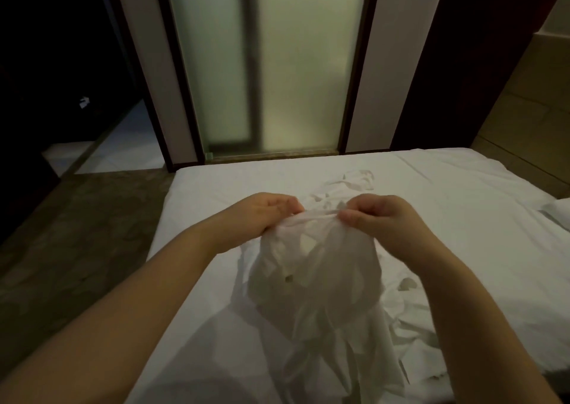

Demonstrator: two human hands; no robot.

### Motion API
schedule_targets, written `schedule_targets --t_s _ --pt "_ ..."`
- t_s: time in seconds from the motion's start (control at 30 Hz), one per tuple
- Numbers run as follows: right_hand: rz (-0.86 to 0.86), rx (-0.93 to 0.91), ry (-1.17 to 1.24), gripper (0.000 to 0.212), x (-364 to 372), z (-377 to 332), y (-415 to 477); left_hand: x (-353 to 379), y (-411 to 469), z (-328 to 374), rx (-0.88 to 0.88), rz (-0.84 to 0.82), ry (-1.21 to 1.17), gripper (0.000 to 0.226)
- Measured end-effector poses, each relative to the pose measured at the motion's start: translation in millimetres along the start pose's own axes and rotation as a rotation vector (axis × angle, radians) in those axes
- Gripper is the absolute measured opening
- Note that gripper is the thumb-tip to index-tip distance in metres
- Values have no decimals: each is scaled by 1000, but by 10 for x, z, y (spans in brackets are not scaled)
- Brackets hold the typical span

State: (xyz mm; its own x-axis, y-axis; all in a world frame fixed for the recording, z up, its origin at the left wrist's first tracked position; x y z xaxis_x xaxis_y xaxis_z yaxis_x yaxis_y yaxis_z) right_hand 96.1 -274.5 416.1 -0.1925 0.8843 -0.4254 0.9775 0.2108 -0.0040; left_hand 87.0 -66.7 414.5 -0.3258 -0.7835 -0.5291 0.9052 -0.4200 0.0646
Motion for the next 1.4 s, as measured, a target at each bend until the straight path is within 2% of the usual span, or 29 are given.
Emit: schedule_targets --t_s 0.1,0.27,0.33,0.4,0.43,0.47,0.53,0.63,0.7,0.83,1.03,1.1,1.2,1.4 --pt "23 45 111 20 -153 81 -18 -29 3 -164 -56 56 -36 52" --pt "91 52 164 22 -358 158 -83 -101 42 -337 -61 -45 78 26" --pt "117 61 215 35 -422 181 -122 -137 70 -414 -56 -49 118 19" --pt "152 58 239 56 -480 215 -158 -170 104 -481 -49 48 135 16" --pt "180 59 238 59 -508 248 -165 -183 119 -505 -39 109 149 17" --pt "209 73 241 52 -523 278 -167 -189 133 -517 -23 157 168 18" --pt "292 106 243 23 -531 321 -157 -191 154 -516 14 192 182 20" --pt "507 160 137 24 -515 431 -107 -185 181 -446 26 135 68 17" --pt "564 189 -22 17 -483 456 -75 -198 202 -364 37 122 -7 16" --pt "511 123 -309 19 -358 342 6 -284 234 -113 107 82 -57 19" --pt "411 -213 -262 35 139 -174 126 -459 385 240 195 -49 -42 20" --pt "386 -269 -230 35 300 -285 174 -461 424 263 206 -82 -34 22" --pt "307 -180 -110 12 393 -351 261 -475 429 205 187 -65 23 22" --pt "282 -92 -84 18 436 -257 344 -532 386 -44 118 56 16 15"
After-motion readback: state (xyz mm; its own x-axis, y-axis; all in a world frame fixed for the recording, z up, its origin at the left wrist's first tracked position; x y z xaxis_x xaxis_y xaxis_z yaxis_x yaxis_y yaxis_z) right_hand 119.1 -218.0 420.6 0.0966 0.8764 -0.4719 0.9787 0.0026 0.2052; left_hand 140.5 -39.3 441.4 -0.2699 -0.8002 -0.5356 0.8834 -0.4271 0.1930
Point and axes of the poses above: each hand's wrist, its own y-axis towards the middle knuckle, its own x-axis out of the palm, z = x × y, the point moved 1 cm from there along y, towards the middle knuckle, and after that the axes turned 9 degrees about x, right-handed, at the moved point
